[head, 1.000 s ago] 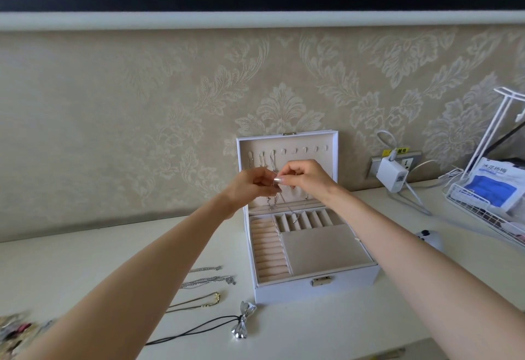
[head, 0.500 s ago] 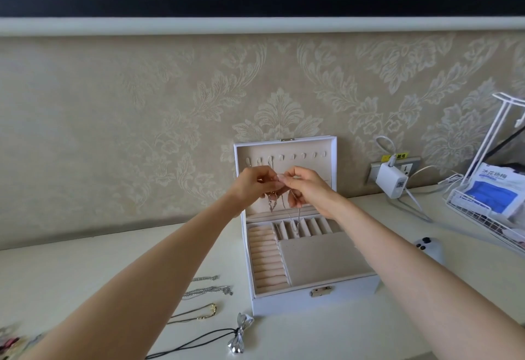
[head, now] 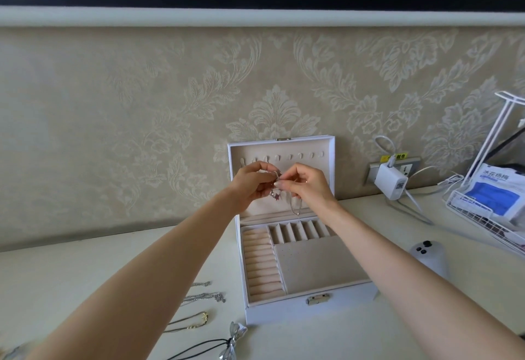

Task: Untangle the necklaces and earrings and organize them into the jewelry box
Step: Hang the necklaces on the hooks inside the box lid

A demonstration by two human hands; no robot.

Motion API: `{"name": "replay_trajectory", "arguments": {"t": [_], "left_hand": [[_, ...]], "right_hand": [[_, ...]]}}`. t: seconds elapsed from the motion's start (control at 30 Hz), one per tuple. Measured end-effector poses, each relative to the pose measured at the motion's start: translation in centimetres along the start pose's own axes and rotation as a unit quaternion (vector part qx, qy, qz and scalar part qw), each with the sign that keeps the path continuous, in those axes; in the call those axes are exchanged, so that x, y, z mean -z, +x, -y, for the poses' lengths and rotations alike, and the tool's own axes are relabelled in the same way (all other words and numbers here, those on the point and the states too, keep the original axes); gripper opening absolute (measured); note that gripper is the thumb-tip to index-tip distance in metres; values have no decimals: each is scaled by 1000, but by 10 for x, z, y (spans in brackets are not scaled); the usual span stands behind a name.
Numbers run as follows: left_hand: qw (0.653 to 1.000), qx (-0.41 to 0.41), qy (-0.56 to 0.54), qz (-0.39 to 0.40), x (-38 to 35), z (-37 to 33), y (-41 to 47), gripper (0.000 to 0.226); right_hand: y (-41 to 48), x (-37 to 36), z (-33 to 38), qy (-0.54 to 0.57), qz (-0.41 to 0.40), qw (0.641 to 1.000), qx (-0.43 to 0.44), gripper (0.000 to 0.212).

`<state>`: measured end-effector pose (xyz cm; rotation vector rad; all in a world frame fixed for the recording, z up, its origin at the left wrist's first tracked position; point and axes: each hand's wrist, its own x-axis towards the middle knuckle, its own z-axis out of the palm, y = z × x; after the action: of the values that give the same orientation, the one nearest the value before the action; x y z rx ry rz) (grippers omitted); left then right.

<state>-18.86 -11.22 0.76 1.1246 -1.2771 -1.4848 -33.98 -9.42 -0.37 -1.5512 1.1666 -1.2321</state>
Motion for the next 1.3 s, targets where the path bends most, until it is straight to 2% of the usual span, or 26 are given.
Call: {"name": "replay_trajectory", "arguments": {"t": [0.13,0.23,0.33,0.4,0.47,0.53,0.6,0.7,0.8,0.9,1.03,1.13,1.3], "left_hand": [[997,52,-61,-2,-1,-2,1,15],[991,86,-105,-14,0,-6,3,12],[999,39,-23,4,2,-6,7,9],[999,-6,51,5,3,-6,6,9],[992,-47,113,-2,3,-6,6,12],[981,-87,172,3,2,-6,9,15],[968,-117,221,7,1,-7,11,16],[964,-137,228,-4,0,-8,14,14],[967,-145,208,-18,0,-7,20,14],[951,-150,252,-93,-3,-5,27,14],[886,-176,358,-235,-15,-7,31,4],[843,-154,395,-331,-27,-5,33,6],[824,-127,399,-382,-37,-3,40,10]], "right_hand": [[-3,-3,-10,18,-3,1000,-4,4],[-4,-3,-13,36,2,999,-2,8],[-3,-2,-12,65,-19,998,-7,6],[0,2,-12,69,-26,997,-24,16],[4,7,-11,51,19,997,-51,23],[9,9,-10,32,54,995,-75,22],[15,9,-8,15,36,995,-90,17],[23,10,-7,16,17,995,-101,13],[32,13,-4,35,36,994,-99,11],[39,14,0,28,41,994,-95,11],[49,9,0,3,-17,995,-95,9],[56,2,-2,-22,-86,993,-73,5],[67,-10,-11,-48,-190,980,-26,26]]}}
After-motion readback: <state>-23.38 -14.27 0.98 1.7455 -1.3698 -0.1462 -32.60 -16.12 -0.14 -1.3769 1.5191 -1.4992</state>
